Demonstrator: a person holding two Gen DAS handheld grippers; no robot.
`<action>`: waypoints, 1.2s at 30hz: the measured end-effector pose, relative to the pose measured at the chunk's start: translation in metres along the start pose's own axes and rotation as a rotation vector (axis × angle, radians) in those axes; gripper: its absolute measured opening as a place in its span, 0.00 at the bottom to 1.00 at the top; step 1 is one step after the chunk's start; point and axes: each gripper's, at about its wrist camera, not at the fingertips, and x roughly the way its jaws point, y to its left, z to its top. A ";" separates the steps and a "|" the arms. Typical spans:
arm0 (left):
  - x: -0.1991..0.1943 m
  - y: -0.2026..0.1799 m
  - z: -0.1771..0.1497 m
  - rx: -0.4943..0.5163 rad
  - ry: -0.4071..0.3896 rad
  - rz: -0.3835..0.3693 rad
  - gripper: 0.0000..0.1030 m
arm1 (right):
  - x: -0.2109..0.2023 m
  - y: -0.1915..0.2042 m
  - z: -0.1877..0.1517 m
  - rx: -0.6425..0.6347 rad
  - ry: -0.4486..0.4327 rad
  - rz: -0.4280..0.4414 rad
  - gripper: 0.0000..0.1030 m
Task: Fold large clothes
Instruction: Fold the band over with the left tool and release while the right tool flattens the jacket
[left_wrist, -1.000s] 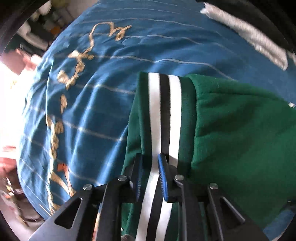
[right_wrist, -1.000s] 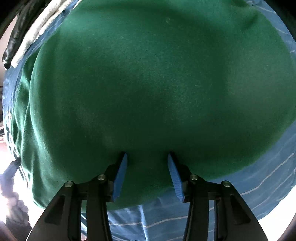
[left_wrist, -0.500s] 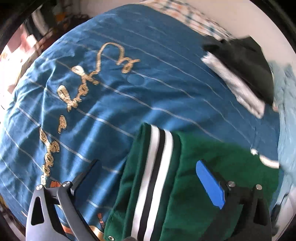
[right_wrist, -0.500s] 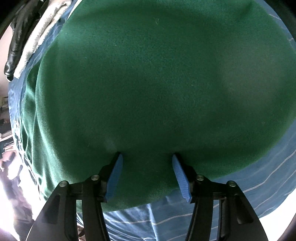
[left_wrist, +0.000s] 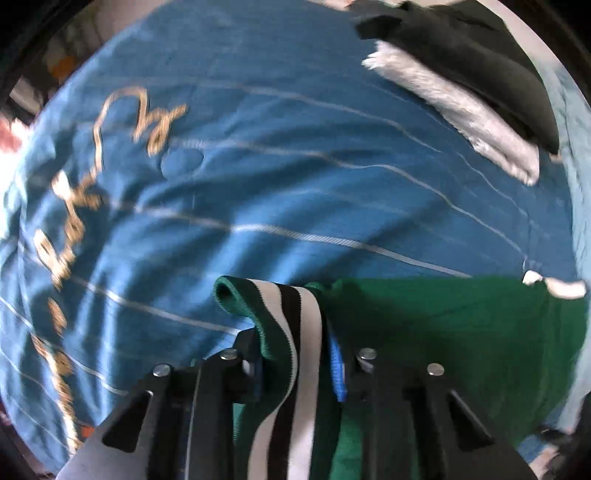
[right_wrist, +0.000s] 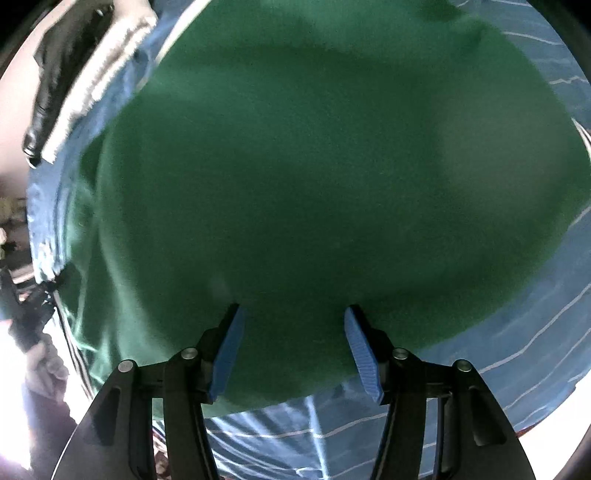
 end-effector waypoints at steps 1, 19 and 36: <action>-0.001 0.002 0.001 -0.006 -0.007 -0.007 0.21 | -0.005 0.000 -0.001 0.006 -0.011 0.005 0.57; -0.078 -0.006 -0.011 -0.058 -0.067 0.100 0.85 | -0.052 -0.005 0.038 0.025 -0.097 0.107 0.57; -0.077 -0.093 -0.217 -0.274 0.078 0.183 0.85 | -0.061 -0.020 0.096 -0.196 -0.082 0.028 0.55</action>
